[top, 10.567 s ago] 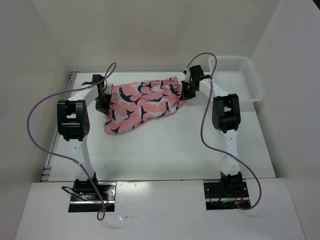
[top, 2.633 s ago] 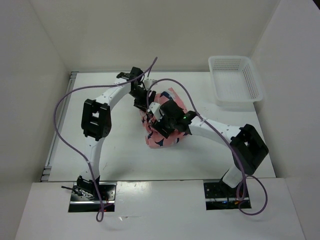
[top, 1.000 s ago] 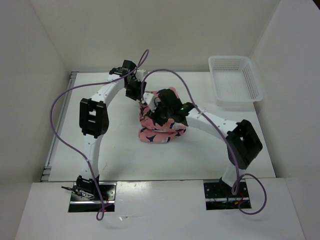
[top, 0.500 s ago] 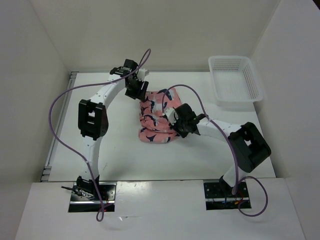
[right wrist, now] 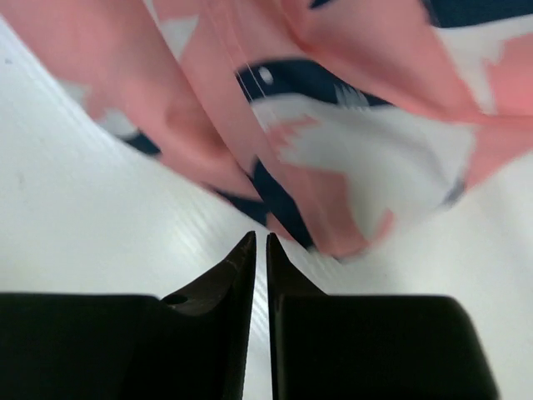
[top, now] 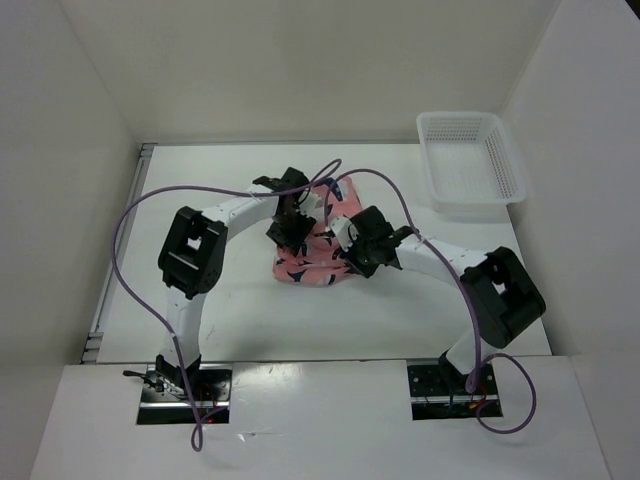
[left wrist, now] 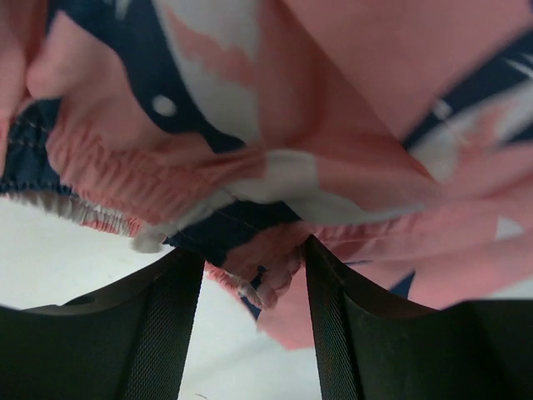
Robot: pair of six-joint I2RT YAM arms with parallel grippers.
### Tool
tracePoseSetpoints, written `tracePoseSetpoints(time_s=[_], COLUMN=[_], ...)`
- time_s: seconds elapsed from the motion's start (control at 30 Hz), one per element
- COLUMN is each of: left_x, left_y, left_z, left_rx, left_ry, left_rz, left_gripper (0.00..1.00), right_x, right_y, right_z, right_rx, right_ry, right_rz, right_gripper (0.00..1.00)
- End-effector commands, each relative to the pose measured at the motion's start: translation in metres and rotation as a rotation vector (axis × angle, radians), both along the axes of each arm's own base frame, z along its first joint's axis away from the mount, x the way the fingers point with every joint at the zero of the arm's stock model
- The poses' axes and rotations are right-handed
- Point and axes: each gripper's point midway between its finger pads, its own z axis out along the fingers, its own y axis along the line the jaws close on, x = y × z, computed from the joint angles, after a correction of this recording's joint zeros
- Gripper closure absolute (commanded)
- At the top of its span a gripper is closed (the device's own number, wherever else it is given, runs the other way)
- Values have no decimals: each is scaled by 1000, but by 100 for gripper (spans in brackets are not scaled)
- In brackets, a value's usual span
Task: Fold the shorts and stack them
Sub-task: Fold the shorts
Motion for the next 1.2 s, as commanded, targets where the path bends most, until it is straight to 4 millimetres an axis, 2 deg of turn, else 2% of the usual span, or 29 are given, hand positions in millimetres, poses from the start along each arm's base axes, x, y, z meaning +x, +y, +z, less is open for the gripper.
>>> tracePoseSetpoints(time_s=[0.0, 0.03, 0.07, 0.1, 0.17, 0.2, 0.23, 0.3, 0.33, 0.37, 0.4, 0.43, 0.47, 0.5, 0.53, 0.57, 0.6, 0.63, 0.67, 0.7, 0.77, 0.8, 0.83, 0.87, 0.9, 0.97, 1.0, 1.03, 1.17], left_x=[16, 14, 14, 14, 15, 18, 19, 26, 27, 36, 39, 44, 48, 63, 75, 81, 95, 95, 98, 100, 100, 101, 100, 101, 97, 93, 91, 88, 85], left_y=[7, 8, 8, 8, 6, 4, 4, -6, -5, 0, -3, 1, 9, 34, 51, 70, 108, 128, 144, 173, 196, 211, 222, 228, 233, 242, 241, 241, 239], left_z=[-4, -7, -7, -7, 2, 15, 23, 55, 68, 83, 114, 130, 153, 168, 177, 182, 181, 176, 174, 171, 170, 172, 166, 169, 157, 161, 160, 156, 157], left_rx=[20, 24, 24, 24, 6, -10, -15, -74, -95, -129, -207, -246, -285, -319, -330, -326, -307, -288, -281, -266, -249, -231, -175, -146, -116, -79, -79, -79, -90], left_ry=[-54, -45, -45, -45, -60, -90, -99, -151, -161, -187, -225, -258, -307, -342, -373, -390, -421, -417, -424, -424, -439, -461, -464, -488, -471, -508, -509, -508, -512], left_rz=[23, 23, 23, 23, 21, 21, 21, 13, 16, 34, 28, 37, 50, 104, 142, 181, 265, 309, 343, 405, 455, 488, 520, 537, 553, 576, 576, 576, 571], left_gripper=[41, 41, 41, 41, 41, 39, 36, 31, 30, 30, 30, 29, 29, 27, 26, 22, 20, 19, 17, 12, 6, 1, 1, 1, 1, 0, 0, 0, 0], right_x=[21, 32, 46, 63, 85, 106, 117, 139, 148, 154, 156, 162, 161, 164, 164, 163, 160, 154, 153, 150, 143, 140, 138, 134, 130, 125, 122, 120, 110], right_y=[14, 10, 7, -10, -30, -50, -61, -88, -109, -121, -134, -157, -170, -182, -206, -217, -228, -244, -251, -257, -275, -280, -284, -288, -287, -285, -284, -284, -282], right_z=[67, 80, 105, 122, 151, 177, 189, 225, 232, 239, 251, 254, 259, 262, 273, 263, 266, 265, 268, 267, 262, 266, 261, 260, 263, 257, 264, 254, 251], right_rx=[103, 114, 139, 157, 189, 215, 219, 223, 199, 188, 182, 173, 169, 166, 160, 153, 150, 140, 137, 140, 122, 123, 117, 114, 116, 119, 124, 117, 117], right_ry=[-115, -149, -187, -220, -277, -337, -376, -495, -534, -566, -603, -625, -638, -656, -694, -678, -696, -706, -720, -719, -715, -734, -725, -730, -740, -727, -746, -720, -720], right_rz=[3, -30, -72, -138, -214, -283, -319, -404, -451, -477, -501, -553, -579, -605, -655, -687, -709, -743, -759, -781, -824, -834, -844, -854, -853, -847, -845, -847, -847], right_gripper=[87, 88, 88, 88, 84, 84, 84, 84, 83, 83, 83, 82, 80, 80, 80, 80, 80, 79, 79, 79, 78, 78, 78, 78, 77, 77, 75, 75, 75])
